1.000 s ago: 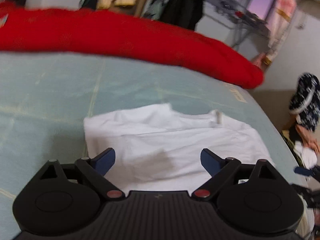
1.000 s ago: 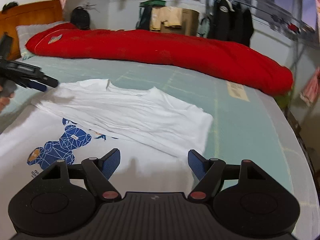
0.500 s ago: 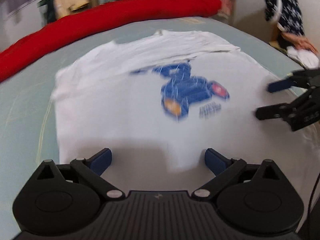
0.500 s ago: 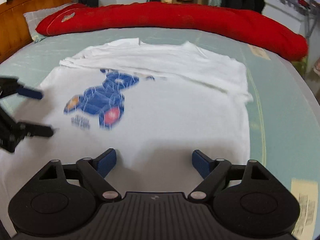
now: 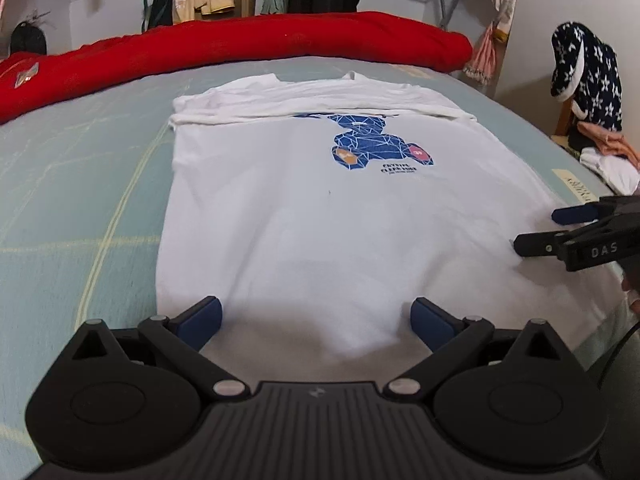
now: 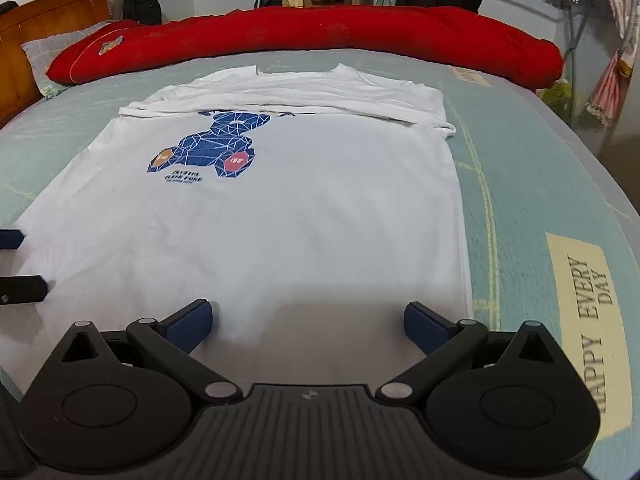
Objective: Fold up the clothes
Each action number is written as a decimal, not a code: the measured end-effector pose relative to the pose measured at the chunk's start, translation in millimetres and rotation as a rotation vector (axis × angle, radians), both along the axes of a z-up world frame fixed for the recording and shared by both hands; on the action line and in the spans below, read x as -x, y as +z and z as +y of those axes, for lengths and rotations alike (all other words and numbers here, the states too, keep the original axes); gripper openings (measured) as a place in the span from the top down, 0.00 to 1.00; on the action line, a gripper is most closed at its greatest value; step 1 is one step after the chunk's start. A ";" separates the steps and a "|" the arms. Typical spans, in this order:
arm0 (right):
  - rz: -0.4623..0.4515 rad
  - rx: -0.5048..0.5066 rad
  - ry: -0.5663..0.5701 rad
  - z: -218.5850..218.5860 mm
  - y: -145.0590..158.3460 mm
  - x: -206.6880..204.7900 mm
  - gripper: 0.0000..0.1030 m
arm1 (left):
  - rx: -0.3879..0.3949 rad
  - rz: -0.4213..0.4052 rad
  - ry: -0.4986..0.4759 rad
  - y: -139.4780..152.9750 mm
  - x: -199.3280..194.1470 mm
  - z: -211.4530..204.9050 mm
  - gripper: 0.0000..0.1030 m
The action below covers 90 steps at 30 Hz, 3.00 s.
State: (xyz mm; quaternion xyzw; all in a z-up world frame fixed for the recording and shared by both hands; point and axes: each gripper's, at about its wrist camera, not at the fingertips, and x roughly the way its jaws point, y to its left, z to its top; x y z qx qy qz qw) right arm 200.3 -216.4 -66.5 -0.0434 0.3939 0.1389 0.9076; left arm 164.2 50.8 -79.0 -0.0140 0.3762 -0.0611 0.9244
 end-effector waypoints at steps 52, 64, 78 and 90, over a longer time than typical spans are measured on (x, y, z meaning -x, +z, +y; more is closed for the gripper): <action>-0.166 -0.082 0.040 -20.7 -19.6 72.0 0.00 | 0.141 -0.021 0.264 -0.1 -126.2 85.8 0.02; -0.202 -0.072 0.028 -18.4 -20.5 74.3 0.00 | 0.132 -0.039 -0.159 11.7 -34.7 23.2 0.01; -0.179 0.035 0.027 -27.3 9.9 96.2 0.00 | -0.057 -0.067 -0.103 26.8 15.4 12.1 0.01; -0.242 0.218 0.169 23.9 34.7 129.9 0.00 | -0.282 -0.164 -0.337 24.7 48.8 -36.9 0.01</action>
